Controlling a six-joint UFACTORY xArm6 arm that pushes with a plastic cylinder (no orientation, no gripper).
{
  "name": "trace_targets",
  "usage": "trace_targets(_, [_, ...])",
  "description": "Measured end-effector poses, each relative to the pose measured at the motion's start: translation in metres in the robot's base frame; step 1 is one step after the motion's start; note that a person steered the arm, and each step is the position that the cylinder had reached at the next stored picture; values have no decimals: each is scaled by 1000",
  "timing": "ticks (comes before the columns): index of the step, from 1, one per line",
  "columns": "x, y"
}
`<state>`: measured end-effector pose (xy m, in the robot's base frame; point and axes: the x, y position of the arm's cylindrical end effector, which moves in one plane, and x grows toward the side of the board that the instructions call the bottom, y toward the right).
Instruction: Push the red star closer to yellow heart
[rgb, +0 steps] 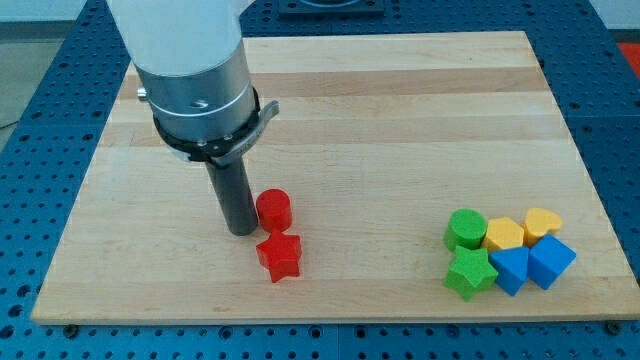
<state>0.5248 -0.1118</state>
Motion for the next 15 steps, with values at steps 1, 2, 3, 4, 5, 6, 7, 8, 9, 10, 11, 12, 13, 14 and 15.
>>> trace_targets(1, [19,-37])
trace_targets(2, [40,-23])
trace_targets(3, [39,34])
trace_targets(4, [30,64])
trace_targets(5, [47,34])
trace_targets(6, [72,32])
trace_targets(7, [67,66])
trace_targets(8, [28,83])
trace_targets(9, [6,91])
trace_targets(10, [31,67])
trace_targets(11, [49,75])
trace_targets(12, [34,115])
trace_targets(13, [-9,146])
trace_targets(14, [-36,161])
trace_targets(15, [-34,124])
